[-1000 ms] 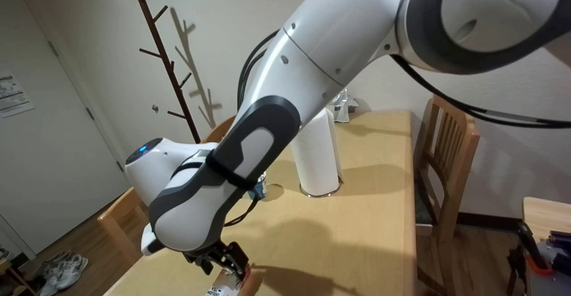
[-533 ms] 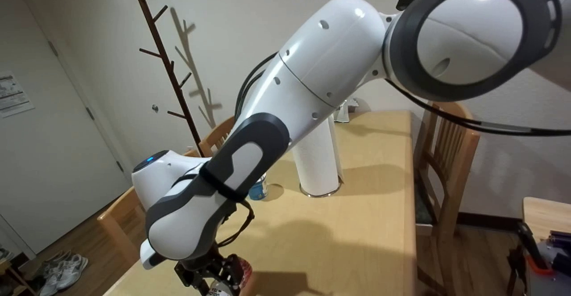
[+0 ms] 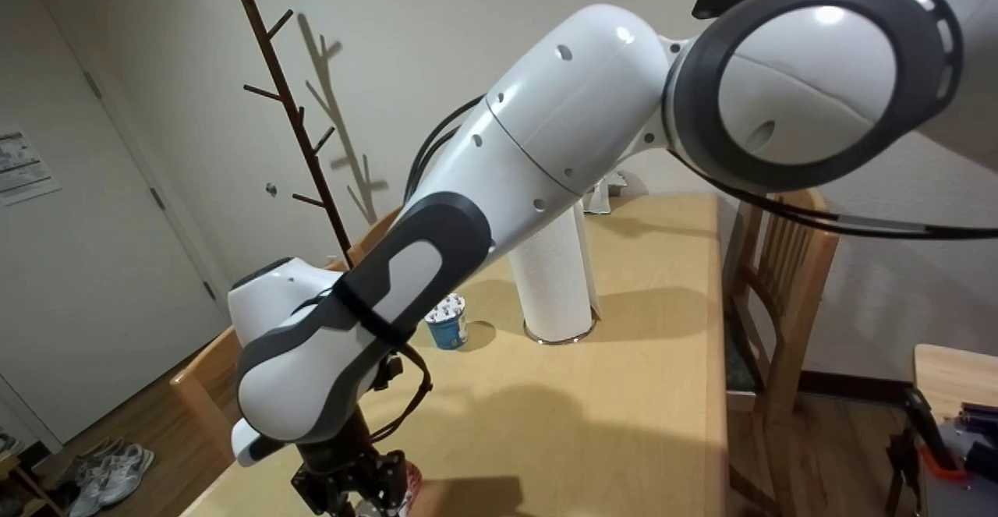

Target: Put the bottle in the bag

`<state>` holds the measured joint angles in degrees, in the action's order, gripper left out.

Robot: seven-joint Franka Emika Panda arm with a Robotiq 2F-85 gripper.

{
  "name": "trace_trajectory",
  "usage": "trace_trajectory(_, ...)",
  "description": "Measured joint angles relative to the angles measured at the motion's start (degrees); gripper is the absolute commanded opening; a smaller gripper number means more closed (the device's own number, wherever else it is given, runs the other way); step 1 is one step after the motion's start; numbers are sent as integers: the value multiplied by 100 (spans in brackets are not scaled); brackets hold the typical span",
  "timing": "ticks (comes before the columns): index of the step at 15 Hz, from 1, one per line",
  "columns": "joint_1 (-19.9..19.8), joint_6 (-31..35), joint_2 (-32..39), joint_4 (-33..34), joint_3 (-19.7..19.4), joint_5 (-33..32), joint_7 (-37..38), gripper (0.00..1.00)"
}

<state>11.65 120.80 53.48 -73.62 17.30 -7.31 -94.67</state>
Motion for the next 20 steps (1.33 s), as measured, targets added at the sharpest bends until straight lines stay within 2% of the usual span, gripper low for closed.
trace_trajectory(5,135,-87,318,737,457,270,-1033,21)
trace_trajectory(6,206,-170,366,908,538,330,-1220,46)
trace_trajectory(10,357,-429,485,1260,674,480,-1628,46)
trace_trajectory(11,350,-429,507,1276,674,481,-1657,21)
trace_trajectory(15,330,-392,569,1297,745,528,-1804,21)
trace_trajectory(19,540,-651,961,1759,991,1097,-2503,21)
trace_trajectory(20,627,-799,1080,1909,1040,1225,-2651,46)
